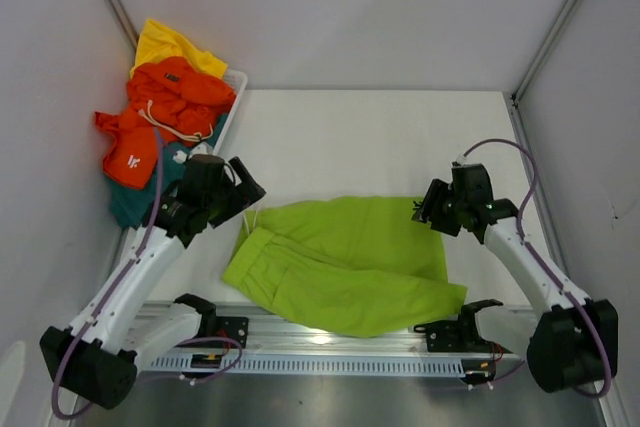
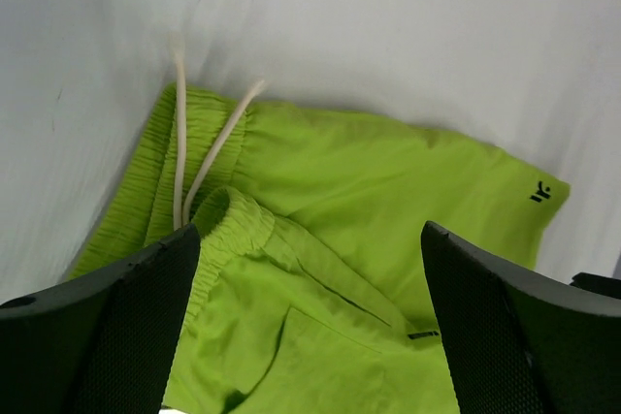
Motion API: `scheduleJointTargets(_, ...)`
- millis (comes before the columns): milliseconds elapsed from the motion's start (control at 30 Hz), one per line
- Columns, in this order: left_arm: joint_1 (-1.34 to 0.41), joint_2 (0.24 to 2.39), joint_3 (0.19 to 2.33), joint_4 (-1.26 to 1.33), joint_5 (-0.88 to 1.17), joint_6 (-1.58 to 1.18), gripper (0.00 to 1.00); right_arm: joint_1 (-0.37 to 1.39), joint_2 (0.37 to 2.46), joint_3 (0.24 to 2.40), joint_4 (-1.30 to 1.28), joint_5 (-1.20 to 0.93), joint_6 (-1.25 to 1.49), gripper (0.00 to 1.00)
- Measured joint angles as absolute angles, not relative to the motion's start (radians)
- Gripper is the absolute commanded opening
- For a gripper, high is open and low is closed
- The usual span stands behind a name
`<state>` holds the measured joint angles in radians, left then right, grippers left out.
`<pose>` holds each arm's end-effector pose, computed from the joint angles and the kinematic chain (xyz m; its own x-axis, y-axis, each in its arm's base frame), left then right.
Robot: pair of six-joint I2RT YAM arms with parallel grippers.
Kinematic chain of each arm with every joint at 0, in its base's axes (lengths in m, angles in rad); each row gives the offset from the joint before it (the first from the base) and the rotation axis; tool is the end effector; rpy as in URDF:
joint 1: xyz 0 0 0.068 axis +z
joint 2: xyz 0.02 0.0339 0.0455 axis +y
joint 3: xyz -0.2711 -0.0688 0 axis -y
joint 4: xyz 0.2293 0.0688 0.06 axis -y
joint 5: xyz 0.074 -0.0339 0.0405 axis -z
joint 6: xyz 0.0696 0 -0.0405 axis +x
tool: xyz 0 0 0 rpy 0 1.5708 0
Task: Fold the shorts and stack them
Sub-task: Flatten the shorts out
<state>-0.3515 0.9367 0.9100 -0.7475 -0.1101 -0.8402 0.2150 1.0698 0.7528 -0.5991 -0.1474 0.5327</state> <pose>0.1834 -0.0591 0.2857 -0.6380 -0.5545 -0.5343 -0.3097 0.8201 -0.4812 0.2063 0.0555 0.2235 -0.8191 0.3353 -0.4654 0.1365 0.9020 0.4096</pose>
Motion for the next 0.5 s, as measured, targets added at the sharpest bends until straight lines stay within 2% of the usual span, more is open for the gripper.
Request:
scheduleJointTargets(167, -0.281, 1.084, 0.917, -0.688, -0.099, -0.782, 0.90, 0.214, 1.230, 0.792, -0.542, -0.031, 0.534, 0.59)
scheduleJointTargets(500, -0.199, 1.321, 0.926, -0.594, -0.072, -0.725, 0.93, 0.178, 1.482, 0.920, -0.461, 0.079, 0.519, 0.63)
